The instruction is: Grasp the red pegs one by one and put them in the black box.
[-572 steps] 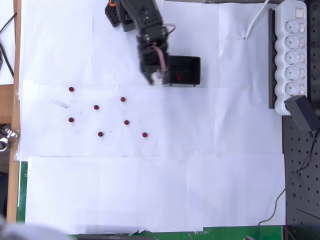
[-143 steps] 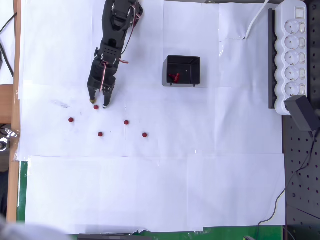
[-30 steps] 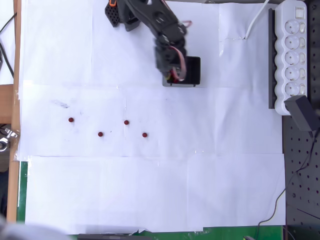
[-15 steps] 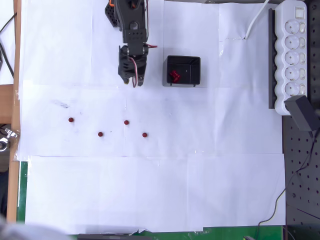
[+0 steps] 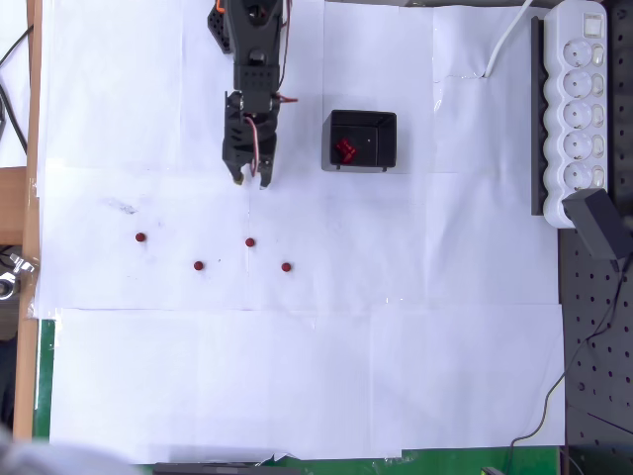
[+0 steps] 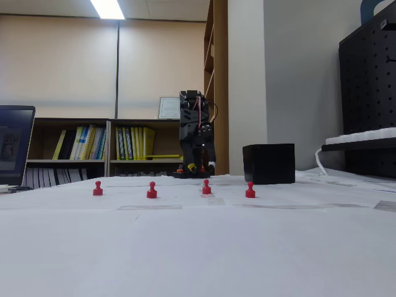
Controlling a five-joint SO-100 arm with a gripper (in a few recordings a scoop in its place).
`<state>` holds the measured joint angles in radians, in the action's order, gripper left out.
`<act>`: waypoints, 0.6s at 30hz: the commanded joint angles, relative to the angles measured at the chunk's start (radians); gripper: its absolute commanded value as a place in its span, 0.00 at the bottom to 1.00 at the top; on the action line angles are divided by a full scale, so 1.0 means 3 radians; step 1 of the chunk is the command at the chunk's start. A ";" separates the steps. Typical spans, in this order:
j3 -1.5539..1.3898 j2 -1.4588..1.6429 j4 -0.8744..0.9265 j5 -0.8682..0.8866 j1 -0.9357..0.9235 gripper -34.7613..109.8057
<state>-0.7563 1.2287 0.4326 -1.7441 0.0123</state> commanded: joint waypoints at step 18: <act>-0.0097 0.1002 -0.1554 0.0189 -0.0010 0.34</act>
<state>-0.7424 1.4910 0.0261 -1.6797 0.0077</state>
